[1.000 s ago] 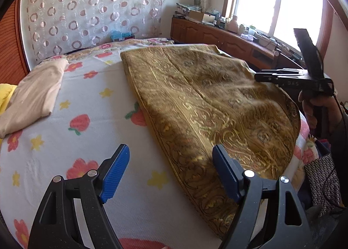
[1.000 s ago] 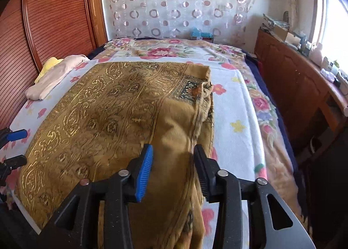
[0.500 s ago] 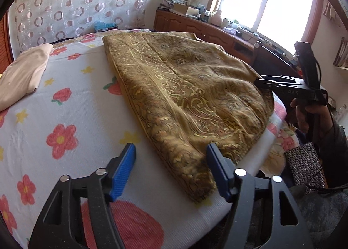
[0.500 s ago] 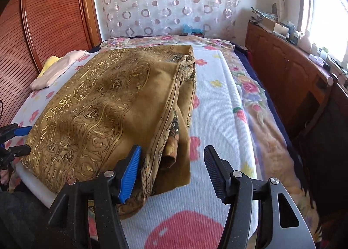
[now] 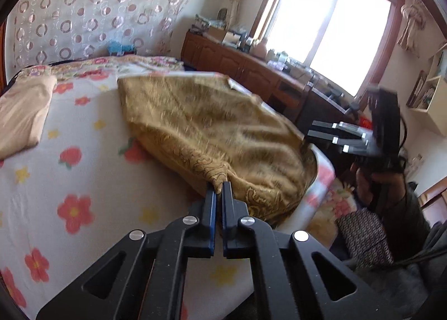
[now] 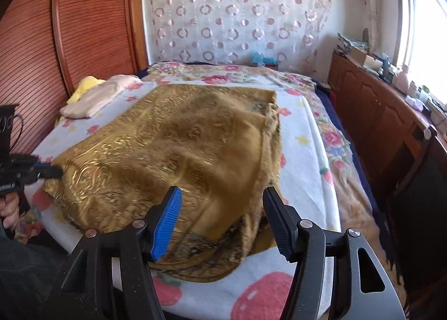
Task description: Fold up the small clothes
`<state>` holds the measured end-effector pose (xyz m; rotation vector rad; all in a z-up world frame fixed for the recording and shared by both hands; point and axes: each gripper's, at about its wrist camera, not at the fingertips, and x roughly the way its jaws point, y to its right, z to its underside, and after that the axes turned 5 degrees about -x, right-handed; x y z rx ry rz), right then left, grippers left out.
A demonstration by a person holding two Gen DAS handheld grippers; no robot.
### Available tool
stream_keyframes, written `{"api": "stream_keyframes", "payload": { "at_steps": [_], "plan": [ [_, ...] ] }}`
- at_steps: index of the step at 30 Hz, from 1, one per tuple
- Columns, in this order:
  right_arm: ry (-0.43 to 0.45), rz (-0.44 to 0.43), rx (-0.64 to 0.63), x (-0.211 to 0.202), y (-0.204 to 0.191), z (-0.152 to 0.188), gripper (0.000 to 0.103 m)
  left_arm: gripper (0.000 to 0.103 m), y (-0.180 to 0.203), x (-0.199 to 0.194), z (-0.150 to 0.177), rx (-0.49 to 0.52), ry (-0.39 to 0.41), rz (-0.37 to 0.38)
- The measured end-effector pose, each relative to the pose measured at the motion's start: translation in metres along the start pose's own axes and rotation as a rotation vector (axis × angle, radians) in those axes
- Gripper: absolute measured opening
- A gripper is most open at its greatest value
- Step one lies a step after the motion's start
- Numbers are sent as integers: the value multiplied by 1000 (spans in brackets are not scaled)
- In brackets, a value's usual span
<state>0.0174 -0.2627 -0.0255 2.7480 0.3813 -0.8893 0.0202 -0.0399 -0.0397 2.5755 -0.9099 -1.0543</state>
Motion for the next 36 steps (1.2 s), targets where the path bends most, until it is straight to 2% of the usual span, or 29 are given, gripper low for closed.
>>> {"api": "stream_keyframes", "payload": {
  "at_steps": [8,16,22,31,33,35,36],
  "plan": [
    [24,-94,-40,-12,-23,3,66,3,12,7,-60,39,94,-3],
    [37,-129,-87,-22,-35,8,71,3,7,19,-79,22,120,-33],
    [0,-95,-126,-5,-36,11,72,3,-3,17,-82,-7,137,-53],
    [-65,-6,-102,28,-4,8,72,3,-17,12,-81,-45,156,-78],
    [-61,-9,-94,30,1,6,65,3,-18,13,-81,-46,158,-89],
    [-43,-11,-101,29,1,3,32,3,-19,13,-81,-44,160,-99],
    [-34,-4,-108,27,2,0,24,3,-20,13,-82,-44,162,-104]
  ]
}}
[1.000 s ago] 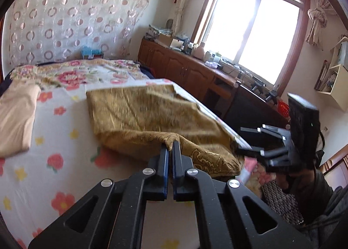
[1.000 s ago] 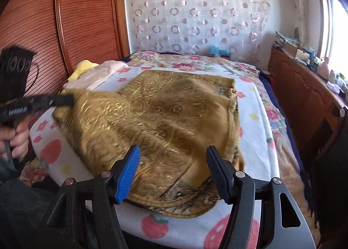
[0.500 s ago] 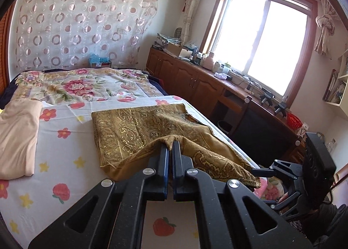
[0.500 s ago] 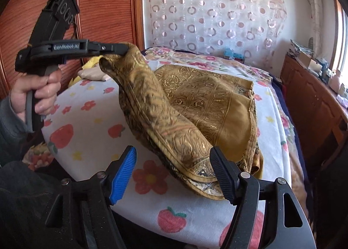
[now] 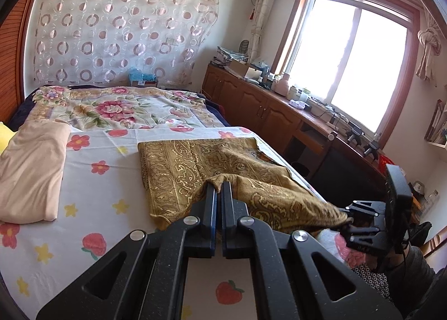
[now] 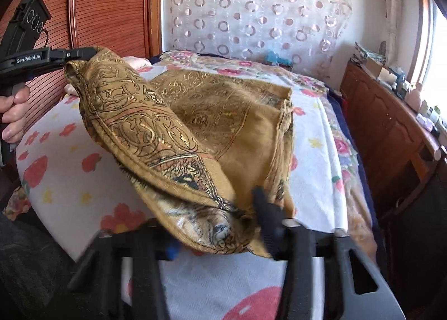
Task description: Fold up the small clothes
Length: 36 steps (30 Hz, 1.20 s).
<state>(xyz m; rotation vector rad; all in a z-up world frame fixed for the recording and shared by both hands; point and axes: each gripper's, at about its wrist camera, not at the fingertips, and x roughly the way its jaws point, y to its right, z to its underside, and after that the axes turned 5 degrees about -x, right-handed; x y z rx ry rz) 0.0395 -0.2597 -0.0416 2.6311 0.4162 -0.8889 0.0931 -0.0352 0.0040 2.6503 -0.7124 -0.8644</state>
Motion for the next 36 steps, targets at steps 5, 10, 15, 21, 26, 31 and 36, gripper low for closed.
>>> {"api": "stream_keyframes", "payload": {
  "at_steps": [5,10,15,21,26,31,36],
  "plan": [
    [87,0,-45,-4,6,-30,10,3,-10,6,-10,1,5,-60],
    [147,-3,-31,7,17,-71,10,3,-29,25,-27,-7,-13,-94],
    [136,-28,18,40,34,-94,10,3,-37,49,-39,-15,-33,-120],
    [84,-57,34,91,59,-99,10,5,-48,78,-49,-7,-63,-148],
    [47,-81,25,110,65,-112,10,11,-65,101,-55,-22,-105,-169],
    [30,-98,31,125,72,-124,10,35,-78,102,-67,-25,-86,-174],
    [37,-100,50,138,78,-136,10,58,-85,107,-71,-30,-99,-164]
  ]
}}
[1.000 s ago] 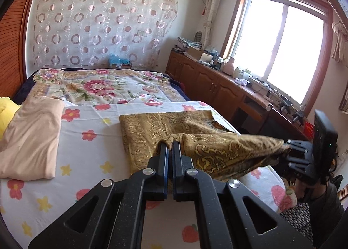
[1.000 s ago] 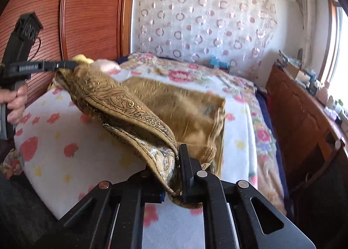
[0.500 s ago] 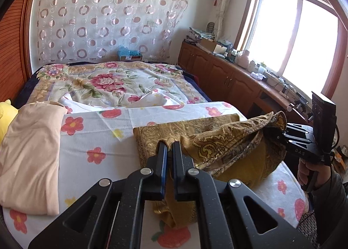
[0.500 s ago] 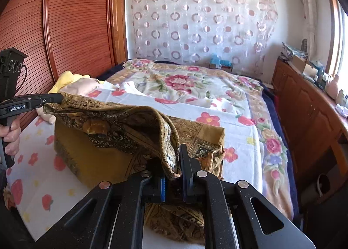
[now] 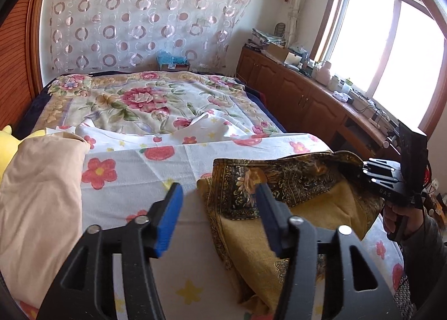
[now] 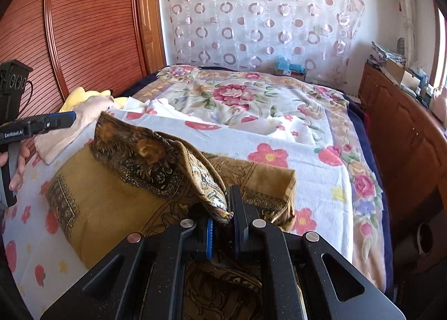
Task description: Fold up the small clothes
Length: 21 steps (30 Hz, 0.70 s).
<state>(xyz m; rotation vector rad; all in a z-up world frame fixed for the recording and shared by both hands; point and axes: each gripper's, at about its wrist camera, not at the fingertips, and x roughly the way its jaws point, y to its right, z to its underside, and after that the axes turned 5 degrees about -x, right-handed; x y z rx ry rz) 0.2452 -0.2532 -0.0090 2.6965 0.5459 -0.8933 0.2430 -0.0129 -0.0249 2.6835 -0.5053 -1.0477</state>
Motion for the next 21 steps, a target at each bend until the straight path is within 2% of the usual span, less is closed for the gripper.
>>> {"api": "stream_keyframes", "payload": {
  "at_steps": [4,6,8,14,21],
  "plan": [
    [-28,27,-13,8,-2,-6,11,58,-1,18,2,15,-44,-25],
    [-35,42,-3,9,-1,-6,22,58,-4,26,3,19,-64,-32],
    [-35,95,-4,3,-2,-8,34,58,-4,36,3,30,-87,-34],
    [-3,142,3,-28,-14,-7,50,58,-5,57,1,56,-136,-44],
    [-11,149,79,-53,-22,8,53,58,-12,67,1,46,-159,-63]
  ]
}}
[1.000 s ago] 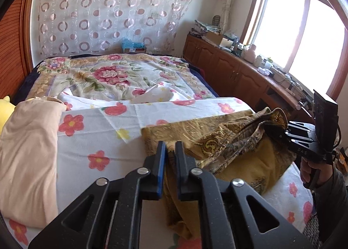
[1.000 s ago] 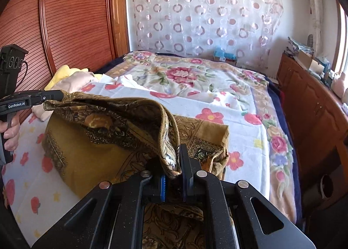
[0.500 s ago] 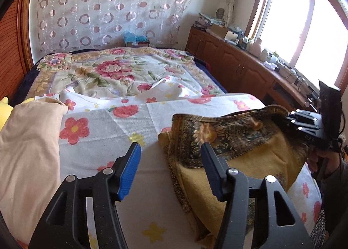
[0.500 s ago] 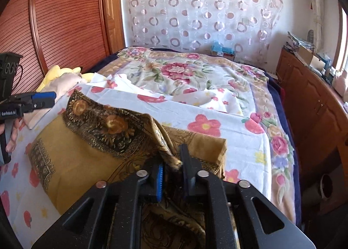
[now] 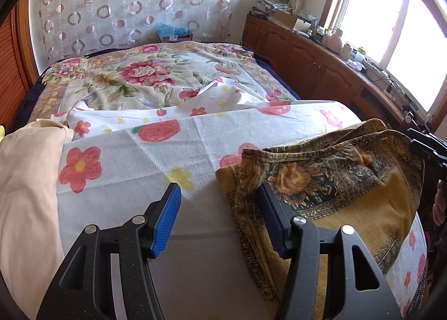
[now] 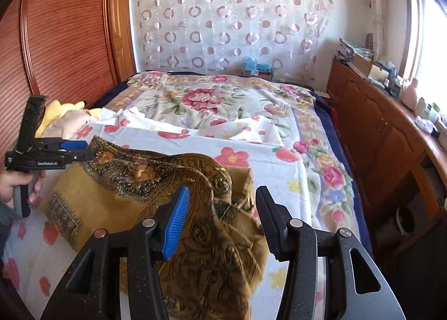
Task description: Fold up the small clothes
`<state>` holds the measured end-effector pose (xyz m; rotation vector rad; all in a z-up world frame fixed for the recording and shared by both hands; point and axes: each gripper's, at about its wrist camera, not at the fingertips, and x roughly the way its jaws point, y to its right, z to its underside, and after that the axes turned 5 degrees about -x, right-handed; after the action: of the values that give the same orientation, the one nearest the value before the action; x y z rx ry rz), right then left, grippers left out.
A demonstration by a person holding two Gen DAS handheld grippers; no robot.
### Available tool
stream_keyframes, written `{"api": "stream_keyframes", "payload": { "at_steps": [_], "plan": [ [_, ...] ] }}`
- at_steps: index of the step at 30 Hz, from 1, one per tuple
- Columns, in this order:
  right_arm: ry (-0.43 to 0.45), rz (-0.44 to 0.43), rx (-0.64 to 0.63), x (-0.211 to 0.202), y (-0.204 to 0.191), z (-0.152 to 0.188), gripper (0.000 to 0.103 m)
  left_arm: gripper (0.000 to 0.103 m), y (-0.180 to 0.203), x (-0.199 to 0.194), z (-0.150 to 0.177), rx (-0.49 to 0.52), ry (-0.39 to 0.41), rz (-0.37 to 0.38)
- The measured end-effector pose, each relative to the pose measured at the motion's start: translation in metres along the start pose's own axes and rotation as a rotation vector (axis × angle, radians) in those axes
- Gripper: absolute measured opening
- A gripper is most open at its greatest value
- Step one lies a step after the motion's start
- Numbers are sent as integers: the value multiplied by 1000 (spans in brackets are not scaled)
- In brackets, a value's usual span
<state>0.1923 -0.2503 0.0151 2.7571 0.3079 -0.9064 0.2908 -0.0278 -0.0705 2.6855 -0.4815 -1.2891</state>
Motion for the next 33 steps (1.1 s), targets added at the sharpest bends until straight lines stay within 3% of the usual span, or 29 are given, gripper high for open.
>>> {"api": "stream_keyframes", "payload": {
  "at_steps": [7,11,19,27,29,33],
  "plan": [
    [-87,2,12,19,1,12,58,58,-2,4,3,-1,-10,-3],
    [-111,22,56,38,22,9,67,58,-3,5,4,-7,-16,-1],
    [-152,-100,134,63,42,5,71,58,-3,5,3,-5,-19,5],
    [-155,-192,43,72,50,-1,42,51,11,11,1,30,-47,42],
    [-150,-201,31,74,53,1,25,41,12,13,2,37,-50,59],
    [-113,-186,8,67,55,2,15,14,16,9,1,50,-57,111]
  ]
}}
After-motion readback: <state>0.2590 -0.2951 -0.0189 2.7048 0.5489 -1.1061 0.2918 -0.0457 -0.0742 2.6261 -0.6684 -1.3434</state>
